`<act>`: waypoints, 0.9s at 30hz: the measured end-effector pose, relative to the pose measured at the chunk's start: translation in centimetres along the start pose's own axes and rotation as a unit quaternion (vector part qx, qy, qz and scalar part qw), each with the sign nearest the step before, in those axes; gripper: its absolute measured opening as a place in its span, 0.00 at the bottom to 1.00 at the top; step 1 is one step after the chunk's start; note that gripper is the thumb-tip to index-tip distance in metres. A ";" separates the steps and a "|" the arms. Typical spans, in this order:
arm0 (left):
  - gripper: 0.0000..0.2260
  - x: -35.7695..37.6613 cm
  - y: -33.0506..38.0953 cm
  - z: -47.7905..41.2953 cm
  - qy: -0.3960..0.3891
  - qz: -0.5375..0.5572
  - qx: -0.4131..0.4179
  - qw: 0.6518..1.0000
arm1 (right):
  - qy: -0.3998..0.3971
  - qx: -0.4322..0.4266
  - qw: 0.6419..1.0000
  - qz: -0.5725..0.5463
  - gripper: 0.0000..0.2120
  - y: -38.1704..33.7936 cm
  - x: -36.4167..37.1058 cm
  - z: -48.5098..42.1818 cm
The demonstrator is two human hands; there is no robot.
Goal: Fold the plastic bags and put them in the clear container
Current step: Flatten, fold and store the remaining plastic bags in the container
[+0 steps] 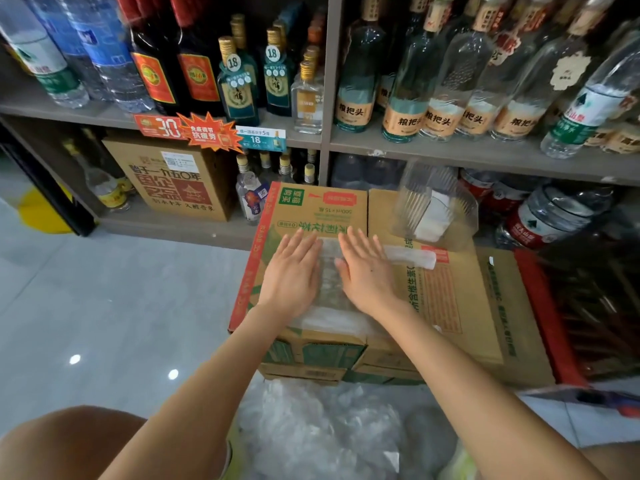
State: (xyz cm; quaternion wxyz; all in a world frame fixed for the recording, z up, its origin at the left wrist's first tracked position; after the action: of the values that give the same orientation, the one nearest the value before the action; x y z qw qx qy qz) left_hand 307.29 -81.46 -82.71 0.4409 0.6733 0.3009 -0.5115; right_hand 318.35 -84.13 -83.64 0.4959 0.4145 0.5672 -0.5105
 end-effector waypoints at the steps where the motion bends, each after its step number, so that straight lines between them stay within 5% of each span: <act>1: 0.30 1.0 0.2 -0.5 -0.032 -0.023 0.002 0.999 | -0.026 -0.008 1.000 0.012 0.26 0.0 0.8 -0.1; 4: 0.38 3.6 -0.7 -1.0 -0.088 -0.080 -0.010 0.993 | -0.065 -0.023 0.997 0.036 0.28 0.6 2.6 -0.2; 12: 0.35 4.5 -1.7 -0.9 -0.089 -0.063 -0.031 0.994 | -0.048 0.078 0.995 0.040 0.34 9.4 2.0 5.7; 15: 0.30 3.9 -2.3 -1.4 -0.124 0.096 -0.058 0.986 | -0.008 0.078 0.997 0.005 0.34 8.6 0.2 6.9; 18: 0.22 2.3 -3.1 -1.5 -0.163 0.302 -0.105 0.933 | 0.028 0.058 0.997 -0.043 0.31 4.5 -1.4 7.1; 19: 0.22 1.8 -3.2 -1.3 -0.162 0.276 -0.102 0.942 | 0.027 0.046 0.997 -0.053 0.31 2.8 -1.4 7.0; 21: 0.29 1.1 -2.7 -0.7 -0.116 0.059 -0.054 0.990 | 0.017 0.024 0.998 -0.052 0.32 0.0 -0.5 6.5; 23: 0.34 0.8 -1.3 1.0 -0.063 -0.082 -0.004 0.995 | -0.003 0.004 1.000 -0.029 0.32 -1.9 1.2 5.8; 27: 0.36 3.5 -0.9 4.8 -0.075 -0.061 -0.003 0.995 | -0.026 -0.007 1.000 0.007 0.32 -2.5 3.8 6.2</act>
State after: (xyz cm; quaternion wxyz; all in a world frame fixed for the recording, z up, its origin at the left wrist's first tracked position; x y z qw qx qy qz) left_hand 305.56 -85.58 -86.71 0.4322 0.6123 0.3088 -0.5856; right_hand 316.18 -90.77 -86.85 0.5170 0.4012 0.5548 -0.5138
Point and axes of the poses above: each hand's wrist, its own z-axis away from the middle knuckle, its own x-axis out of the palm, y = z × x, the point moved 8 cm from there along -z, towards the middle knuckle, and after that the axes turned 12 degrees about -x, right-handed, at the moved point
